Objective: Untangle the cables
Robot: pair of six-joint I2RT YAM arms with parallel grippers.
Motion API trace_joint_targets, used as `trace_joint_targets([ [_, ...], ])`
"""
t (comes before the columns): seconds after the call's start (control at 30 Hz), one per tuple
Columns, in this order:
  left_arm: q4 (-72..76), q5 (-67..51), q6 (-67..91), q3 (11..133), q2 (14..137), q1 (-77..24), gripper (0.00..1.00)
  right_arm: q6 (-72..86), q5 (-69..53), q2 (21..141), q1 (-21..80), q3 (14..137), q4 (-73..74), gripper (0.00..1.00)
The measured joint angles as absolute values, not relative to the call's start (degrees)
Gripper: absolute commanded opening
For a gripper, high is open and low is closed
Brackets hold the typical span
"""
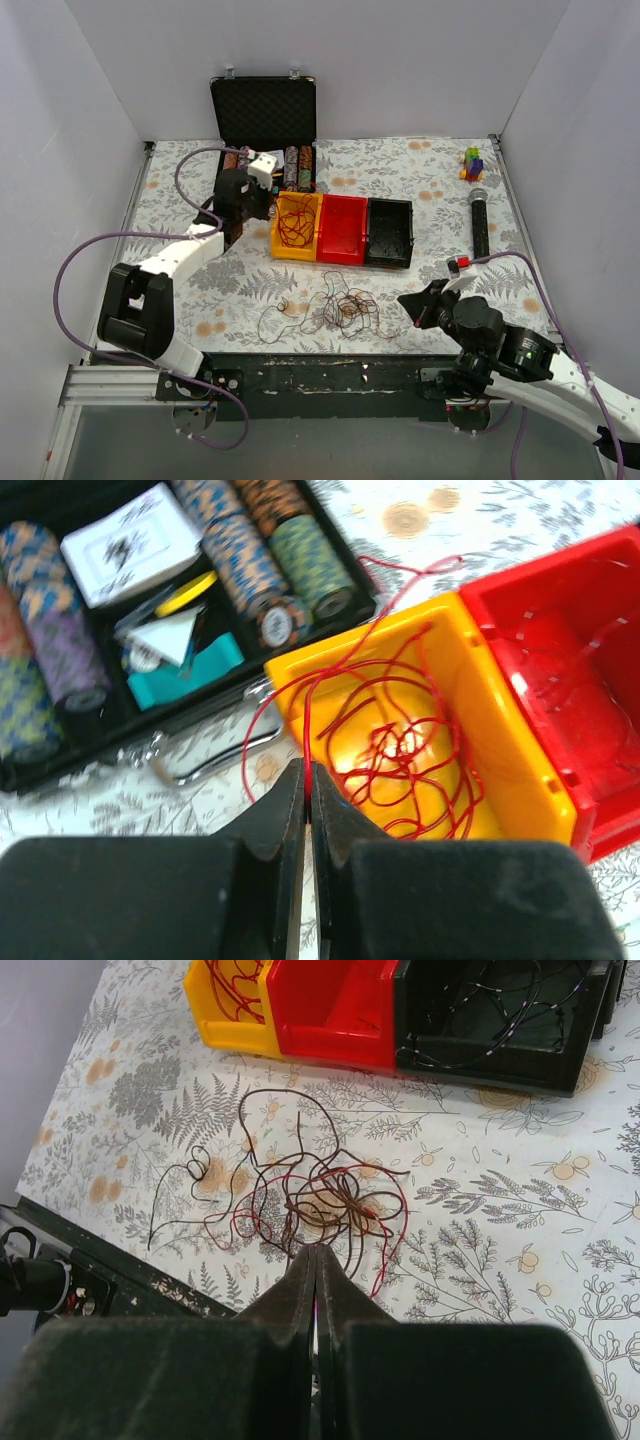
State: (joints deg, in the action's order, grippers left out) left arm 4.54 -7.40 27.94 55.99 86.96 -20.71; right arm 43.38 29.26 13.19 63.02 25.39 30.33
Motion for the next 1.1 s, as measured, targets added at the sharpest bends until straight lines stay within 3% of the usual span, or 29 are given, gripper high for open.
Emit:
trace_joint_targets([
  [0.37,2.7,-9.8,40.9,53.5,85.6,-15.5,0.0,43.6,29.2,14.0,63.0,25.3,30.3,0.01],
  [0.6,2.1,-10.2,33.7,51.9,82.3,-17.1,0.0,43.6,28.8,14.7,63.0,25.3,30.0,0.01],
  [0.87,3.3,-14.3,24.2,45.1,69.0,-17.5,0.0,43.8,28.3,14.7,63.0,24.6,29.9,0.01],
  [1.1,0.7,-13.9,17.5,45.9,71.9,-18.2,0.0,43.8,28.3,14.6,63.0,24.6,30.0,0.01],
])
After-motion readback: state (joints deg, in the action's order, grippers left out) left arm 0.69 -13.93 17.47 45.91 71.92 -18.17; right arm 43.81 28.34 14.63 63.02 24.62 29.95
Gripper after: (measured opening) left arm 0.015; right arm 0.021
